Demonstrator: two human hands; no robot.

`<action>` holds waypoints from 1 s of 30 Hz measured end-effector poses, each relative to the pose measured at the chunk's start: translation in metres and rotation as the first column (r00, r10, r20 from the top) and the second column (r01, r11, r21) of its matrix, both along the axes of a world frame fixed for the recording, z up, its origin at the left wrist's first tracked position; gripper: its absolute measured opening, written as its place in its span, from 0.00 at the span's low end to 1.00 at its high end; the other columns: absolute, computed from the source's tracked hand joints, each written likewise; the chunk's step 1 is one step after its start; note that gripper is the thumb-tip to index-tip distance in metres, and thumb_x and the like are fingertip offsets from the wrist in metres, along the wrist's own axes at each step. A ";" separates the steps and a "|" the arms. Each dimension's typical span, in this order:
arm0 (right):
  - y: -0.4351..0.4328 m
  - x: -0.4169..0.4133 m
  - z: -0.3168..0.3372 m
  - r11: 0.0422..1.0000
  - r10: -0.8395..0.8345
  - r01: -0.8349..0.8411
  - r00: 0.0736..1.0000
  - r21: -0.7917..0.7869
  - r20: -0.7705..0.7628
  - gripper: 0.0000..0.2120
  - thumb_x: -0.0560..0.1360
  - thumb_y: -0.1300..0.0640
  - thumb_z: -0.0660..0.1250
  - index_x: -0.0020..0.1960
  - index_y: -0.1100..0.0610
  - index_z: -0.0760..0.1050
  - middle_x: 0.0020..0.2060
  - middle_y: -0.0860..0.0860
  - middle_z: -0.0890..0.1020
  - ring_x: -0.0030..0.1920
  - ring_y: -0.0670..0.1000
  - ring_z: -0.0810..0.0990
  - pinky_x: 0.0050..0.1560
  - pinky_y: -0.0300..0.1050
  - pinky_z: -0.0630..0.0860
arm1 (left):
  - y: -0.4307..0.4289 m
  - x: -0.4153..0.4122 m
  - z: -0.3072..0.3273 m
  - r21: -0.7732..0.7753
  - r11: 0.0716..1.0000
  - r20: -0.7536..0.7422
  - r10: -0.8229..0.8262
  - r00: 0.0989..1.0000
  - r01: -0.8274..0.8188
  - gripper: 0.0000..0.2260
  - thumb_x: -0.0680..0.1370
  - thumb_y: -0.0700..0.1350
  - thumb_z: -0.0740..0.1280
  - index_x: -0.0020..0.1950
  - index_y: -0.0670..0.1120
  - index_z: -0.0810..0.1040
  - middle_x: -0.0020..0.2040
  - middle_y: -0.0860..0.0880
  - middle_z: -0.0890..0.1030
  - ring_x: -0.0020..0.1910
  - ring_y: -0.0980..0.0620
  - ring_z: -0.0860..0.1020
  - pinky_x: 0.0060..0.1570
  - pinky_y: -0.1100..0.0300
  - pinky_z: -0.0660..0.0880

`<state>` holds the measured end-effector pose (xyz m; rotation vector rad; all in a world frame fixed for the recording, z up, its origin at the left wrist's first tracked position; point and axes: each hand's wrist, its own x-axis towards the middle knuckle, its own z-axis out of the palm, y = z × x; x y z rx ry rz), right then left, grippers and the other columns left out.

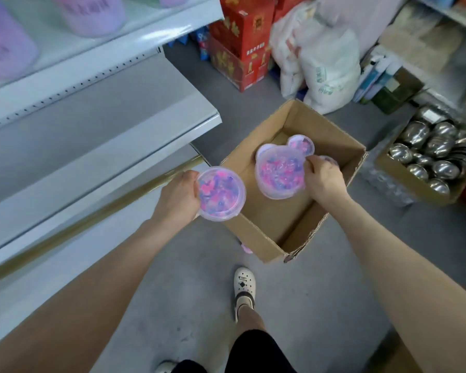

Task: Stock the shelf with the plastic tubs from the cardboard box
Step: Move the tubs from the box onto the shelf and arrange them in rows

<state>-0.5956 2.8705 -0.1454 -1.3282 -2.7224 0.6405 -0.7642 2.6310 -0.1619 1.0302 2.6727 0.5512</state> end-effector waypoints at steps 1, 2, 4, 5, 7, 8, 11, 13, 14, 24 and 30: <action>-0.016 -0.003 0.016 1.000 0.002 -0.003 1.000 -0.018 -0.021 0.15 0.81 0.56 0.53 0.54 0.63 0.75 0.47 0.63 0.80 0.50 0.65 0.78 0.48 0.51 0.73 | -0.023 0.001 0.012 0.016 1.000 -0.035 0.006 0.999 -0.005 0.12 0.78 0.41 0.56 0.58 0.42 0.75 0.51 0.41 0.79 0.51 0.39 0.77 0.46 0.53 0.70; -0.033 -0.007 0.032 1.000 0.009 -0.010 0.999 -0.029 -0.041 0.16 0.82 0.56 0.52 0.55 0.64 0.75 0.48 0.63 0.80 0.50 0.64 0.77 0.46 0.49 0.70 | -0.045 0.002 0.023 0.024 1.000 -0.066 0.018 0.998 -0.016 0.12 0.79 0.41 0.56 0.56 0.42 0.75 0.50 0.41 0.79 0.50 0.39 0.77 0.43 0.54 0.69; -0.070 -0.013 0.062 0.998 0.045 -0.050 0.995 -0.047 -0.092 0.17 0.82 0.56 0.52 0.54 0.66 0.75 0.48 0.64 0.79 0.51 0.64 0.77 0.44 0.47 0.66 | -0.094 0.003 0.044 0.032 0.998 -0.115 0.051 0.992 -0.048 0.12 0.79 0.42 0.55 0.56 0.43 0.76 0.49 0.42 0.79 0.49 0.39 0.77 0.42 0.55 0.68; -0.087 -0.017 0.076 0.995 0.059 -0.069 0.990 -0.071 -0.126 0.18 0.82 0.56 0.52 0.52 0.66 0.76 0.47 0.65 0.80 0.50 0.65 0.77 0.44 0.47 0.67 | -0.118 0.004 0.055 0.042 0.997 -0.133 0.071 0.989 -0.066 0.12 0.79 0.43 0.55 0.56 0.43 0.75 0.50 0.41 0.79 0.50 0.39 0.77 0.44 0.54 0.69; -0.122 -0.028 0.100 0.987 0.079 -0.103 0.980 -0.126 -0.184 0.17 0.81 0.55 0.53 0.49 0.64 0.77 0.47 0.66 0.80 0.46 0.63 0.77 0.42 0.47 0.69 | -0.166 0.005 0.074 0.071 0.992 -0.176 0.116 0.978 -0.105 0.13 0.81 0.43 0.53 0.56 0.43 0.75 0.50 0.40 0.79 0.51 0.39 0.77 0.47 0.51 0.71; -0.140 -0.034 0.111 0.983 0.096 -0.124 0.976 -0.137 -0.197 0.16 0.81 0.55 0.53 0.47 0.61 0.76 0.47 0.65 0.80 0.44 0.62 0.76 0.41 0.47 0.70 | -0.190 0.006 0.082 0.087 0.988 -0.197 0.143 0.970 -0.128 0.13 0.81 0.44 0.53 0.56 0.43 0.76 0.51 0.40 0.79 0.51 0.39 0.77 0.47 0.51 0.70; -0.191 -0.056 0.140 0.971 0.173 -0.207 0.953 -0.118 -0.249 0.14 0.79 0.57 0.55 0.39 0.60 0.73 0.45 0.62 0.81 0.46 0.61 0.77 0.45 0.49 0.70 | -0.258 0.006 0.103 0.121 0.971 -0.231 0.231 0.945 -0.207 0.17 0.80 0.48 0.49 0.55 0.43 0.76 0.51 0.41 0.78 0.50 0.39 0.76 0.44 0.53 0.66; -0.227 -0.069 0.159 0.958 0.229 -0.268 0.929 -0.100 -0.291 0.16 0.78 0.58 0.56 0.32 0.59 0.69 0.37 0.57 0.78 0.40 0.57 0.74 0.39 0.46 0.67 | -0.303 0.006 0.117 0.145 0.961 -0.257 0.267 0.929 -0.237 0.21 0.77 0.51 0.47 0.54 0.45 0.76 0.50 0.42 0.79 0.50 0.40 0.76 0.43 0.55 0.66; -0.246 -0.075 0.168 0.948 0.268 -0.307 0.914 -0.088 -0.303 0.16 0.77 0.59 0.56 0.30 0.57 0.66 0.34 0.56 0.75 0.37 0.55 0.71 0.35 0.45 0.65 | -0.325 0.006 0.124 0.158 0.956 -0.275 0.281 0.919 -0.246 0.21 0.76 0.51 0.47 0.54 0.45 0.76 0.50 0.42 0.79 0.49 0.40 0.77 0.43 0.54 0.68; -0.421 -0.131 0.246 0.730 0.584 -0.682 0.661 -0.052 -0.471 0.18 0.76 0.61 0.56 0.61 0.48 0.77 0.40 0.55 0.83 0.38 0.45 0.79 0.42 0.40 0.72 | -0.508 0.023 0.188 0.270 0.875 -0.366 0.479 0.798 -0.402 0.18 0.79 0.48 0.50 0.54 0.41 0.76 0.48 0.39 0.80 0.47 0.39 0.76 0.47 0.50 0.71; -0.512 -0.182 0.291 0.581 0.664 -0.813 0.491 -0.023 -0.564 0.18 0.75 0.61 0.58 0.55 0.42 0.77 0.37 0.49 0.79 0.35 0.46 0.77 0.42 0.42 0.73 | -0.579 0.024 0.216 0.364 0.774 -0.353 0.630 0.692 -0.519 0.19 0.79 0.48 0.51 0.56 0.41 0.78 0.49 0.39 0.81 0.48 0.39 0.77 0.44 0.54 0.68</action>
